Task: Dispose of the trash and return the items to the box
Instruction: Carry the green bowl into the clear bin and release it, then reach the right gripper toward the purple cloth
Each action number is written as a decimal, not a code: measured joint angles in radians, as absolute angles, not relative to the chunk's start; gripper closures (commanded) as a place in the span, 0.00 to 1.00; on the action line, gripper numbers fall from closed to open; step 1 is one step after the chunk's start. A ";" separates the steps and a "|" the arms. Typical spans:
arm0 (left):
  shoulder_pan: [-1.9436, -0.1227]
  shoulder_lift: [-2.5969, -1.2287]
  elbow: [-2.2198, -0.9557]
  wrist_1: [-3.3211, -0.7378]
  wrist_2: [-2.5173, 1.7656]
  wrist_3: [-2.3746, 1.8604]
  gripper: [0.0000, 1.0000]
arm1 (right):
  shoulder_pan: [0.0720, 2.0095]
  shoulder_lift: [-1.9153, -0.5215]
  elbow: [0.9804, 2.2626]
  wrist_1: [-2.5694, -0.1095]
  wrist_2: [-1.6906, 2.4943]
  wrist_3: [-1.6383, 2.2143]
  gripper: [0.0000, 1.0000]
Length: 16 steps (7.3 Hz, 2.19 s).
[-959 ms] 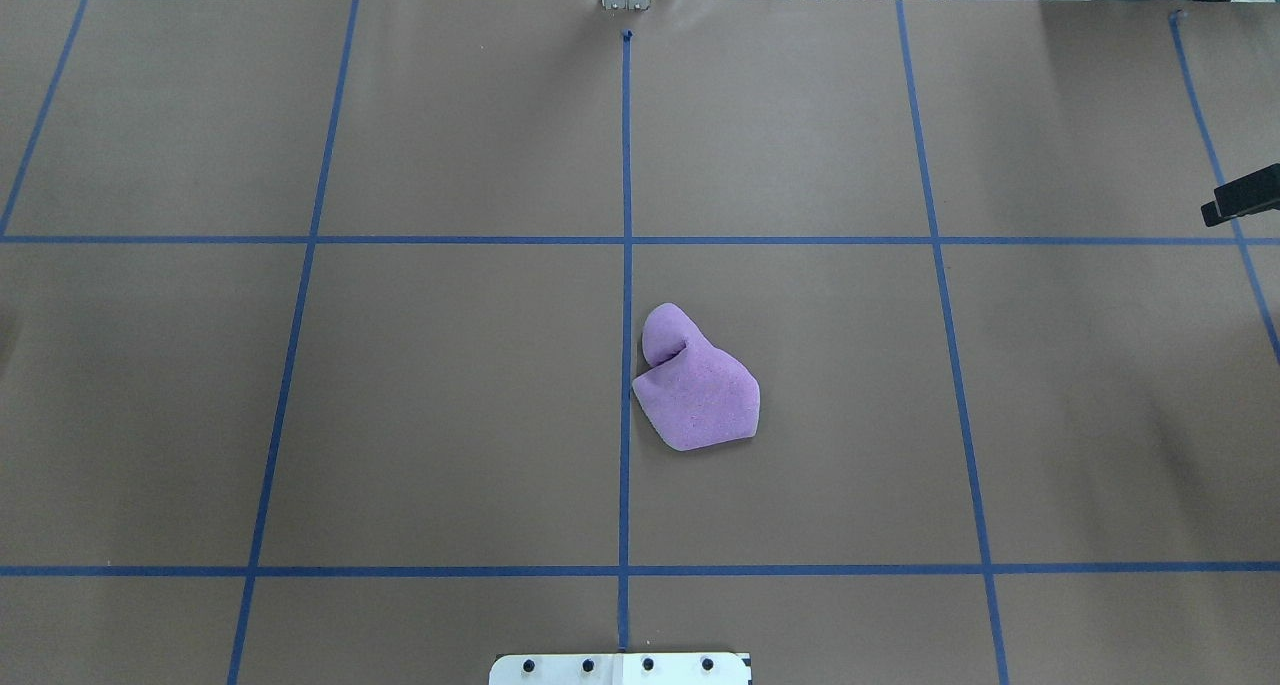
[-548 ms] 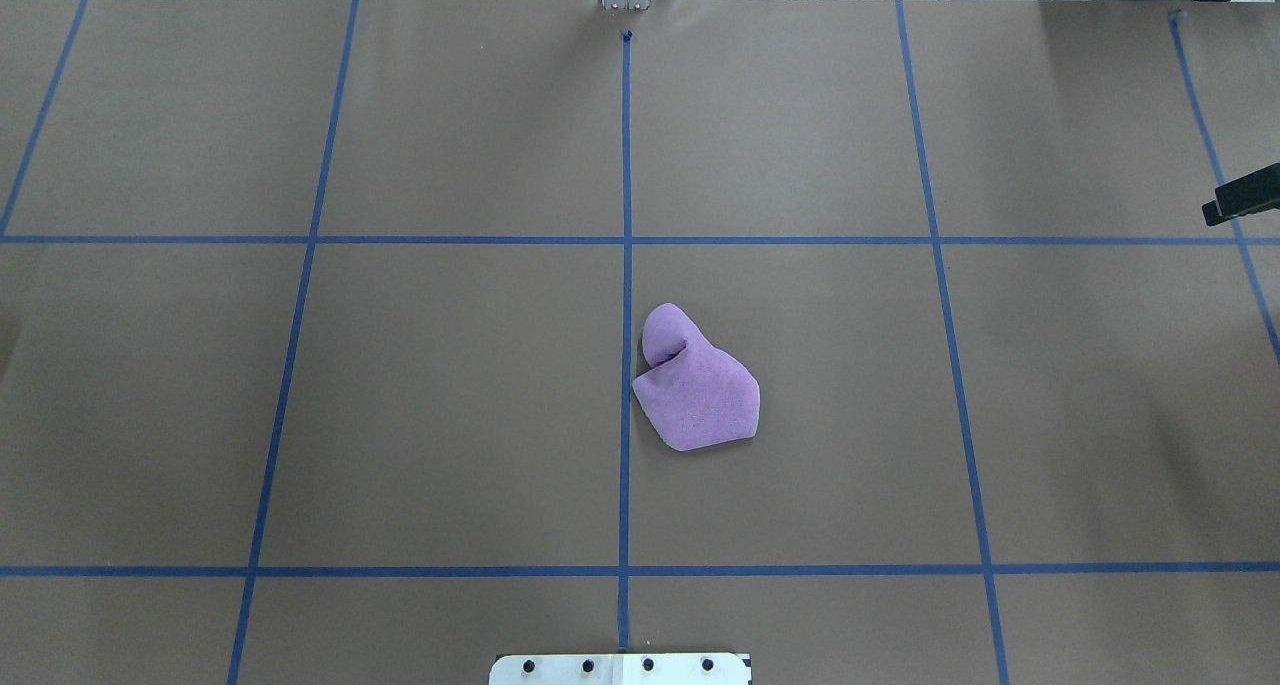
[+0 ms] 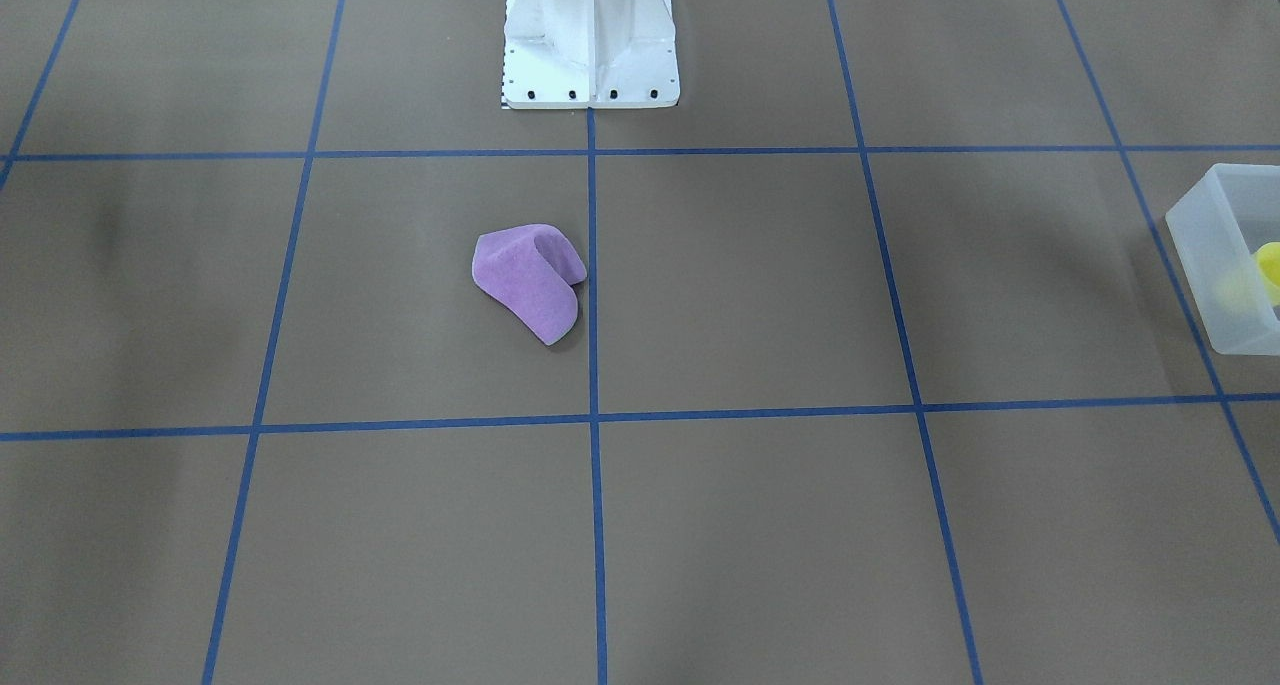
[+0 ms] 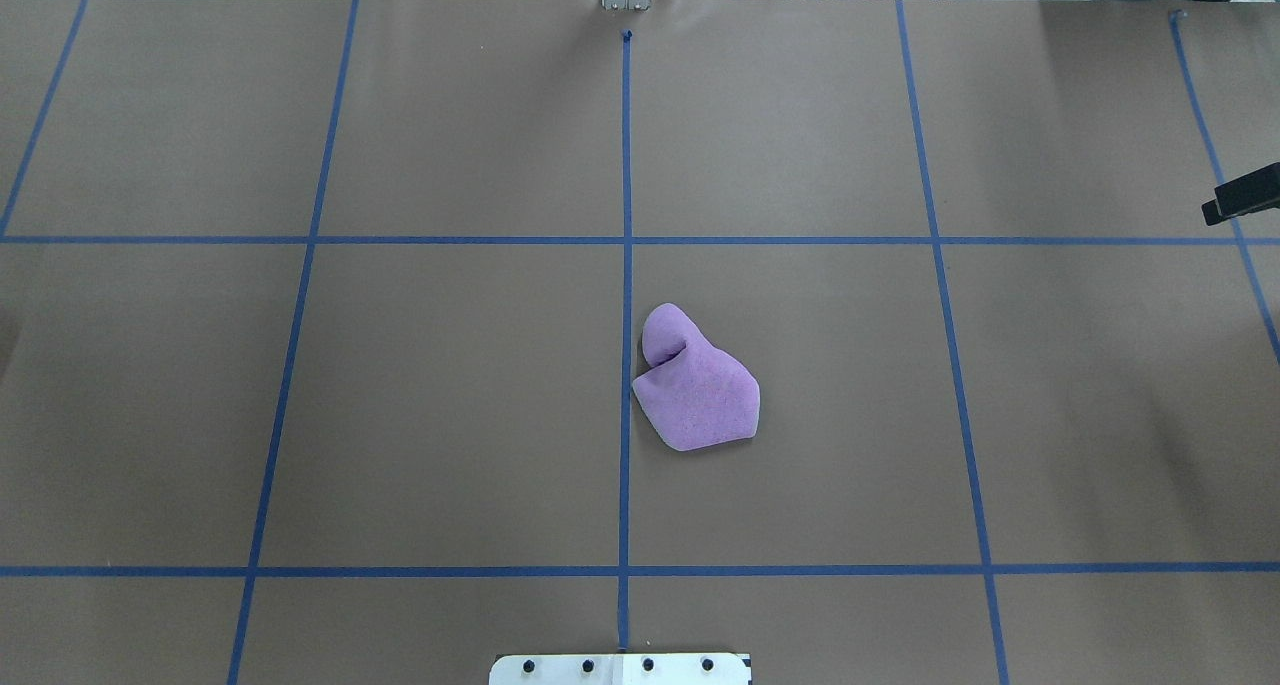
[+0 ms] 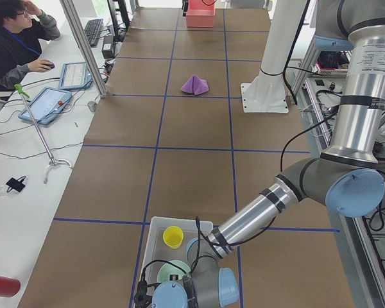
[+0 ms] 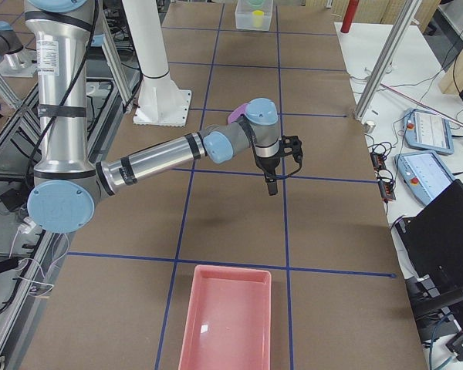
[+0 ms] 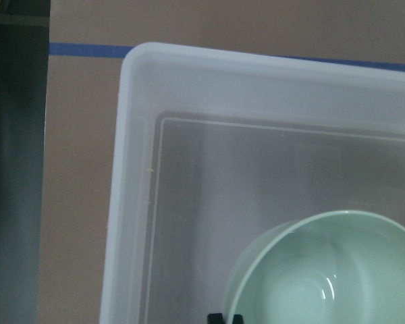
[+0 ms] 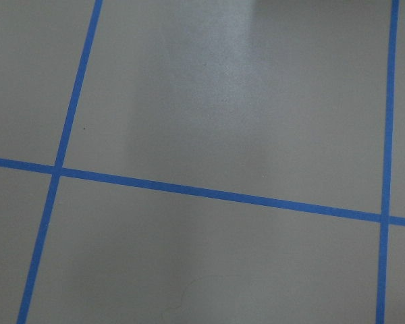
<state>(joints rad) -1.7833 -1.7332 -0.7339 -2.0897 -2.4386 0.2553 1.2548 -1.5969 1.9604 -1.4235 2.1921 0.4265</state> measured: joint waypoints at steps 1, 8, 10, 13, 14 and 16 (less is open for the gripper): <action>-1.770 -1.740 -0.715 -2.124 -2.431 0.255 0.34 | 1.255 -1.596 1.960 -1.424 2.192 0.426 0.00; -1.757 -1.750 -0.958 -2.010 -2.453 0.255 0.01 | 1.255 -1.593 1.960 -1.425 2.195 0.433 0.00; -1.759 -1.675 -1.196 -1.881 -2.441 0.216 0.01 | 1.255 -1.594 1.960 -1.425 2.195 0.434 0.00; -1.670 -1.495 -1.553 -1.805 -2.421 -0.012 0.01 | 1.255 -1.595 1.963 -1.425 2.198 0.437 0.00; -1.626 -1.450 -1.663 -1.741 -2.392 -0.050 0.01 | 1.255 -1.595 1.966 -1.425 2.199 0.444 0.00; -1.568 -1.378 -1.833 -1.607 -2.317 -0.065 0.01 | 1.230 -1.592 1.990 -1.425 2.199 0.504 0.00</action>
